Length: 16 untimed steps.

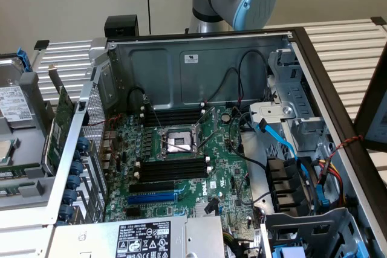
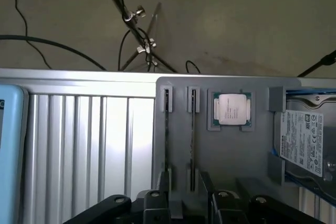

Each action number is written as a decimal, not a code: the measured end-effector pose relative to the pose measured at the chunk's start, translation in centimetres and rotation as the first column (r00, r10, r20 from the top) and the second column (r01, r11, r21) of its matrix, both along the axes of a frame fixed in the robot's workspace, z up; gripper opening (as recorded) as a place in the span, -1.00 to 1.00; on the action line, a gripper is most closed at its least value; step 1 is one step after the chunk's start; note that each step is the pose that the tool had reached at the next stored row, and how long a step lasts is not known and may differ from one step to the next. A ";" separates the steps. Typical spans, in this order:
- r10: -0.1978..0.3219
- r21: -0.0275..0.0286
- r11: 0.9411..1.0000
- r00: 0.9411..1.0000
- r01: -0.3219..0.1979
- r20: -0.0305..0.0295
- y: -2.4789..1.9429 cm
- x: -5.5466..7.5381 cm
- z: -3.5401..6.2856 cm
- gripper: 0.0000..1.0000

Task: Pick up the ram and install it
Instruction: 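Pick up the ram and move it above insertion slot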

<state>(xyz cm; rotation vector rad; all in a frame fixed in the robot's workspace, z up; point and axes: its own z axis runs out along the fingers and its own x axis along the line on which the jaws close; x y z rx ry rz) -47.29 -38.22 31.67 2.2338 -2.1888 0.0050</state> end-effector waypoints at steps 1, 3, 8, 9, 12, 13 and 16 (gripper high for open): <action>0.000 0.000 1.000 1.000 0.000 0.000 -0.04 0.0 -0.18 -0.27; 0.001 0.000 1.000 1.000 -0.001 0.000 -0.15 0.0 -0.55 -0.27; 0.002 0.000 1.000 1.000 -0.002 0.000 -0.54 0.0 -1.45 -0.27; 0.003 0.000 1.000 1.000 -0.003 0.000 -0.65 0.0 -1.65 -0.27; 0.005 0.000 1.000 1.000 -0.005 0.000 -0.90 0.0 -2.20 -0.27; 0.005 0.000 1.000 1.000 -0.005 0.000 -0.95 0.0 -2.37 -0.27; 0.008 0.000 1.000 1.000 -0.008 0.000 -0.99 0.0 -2.91 -0.27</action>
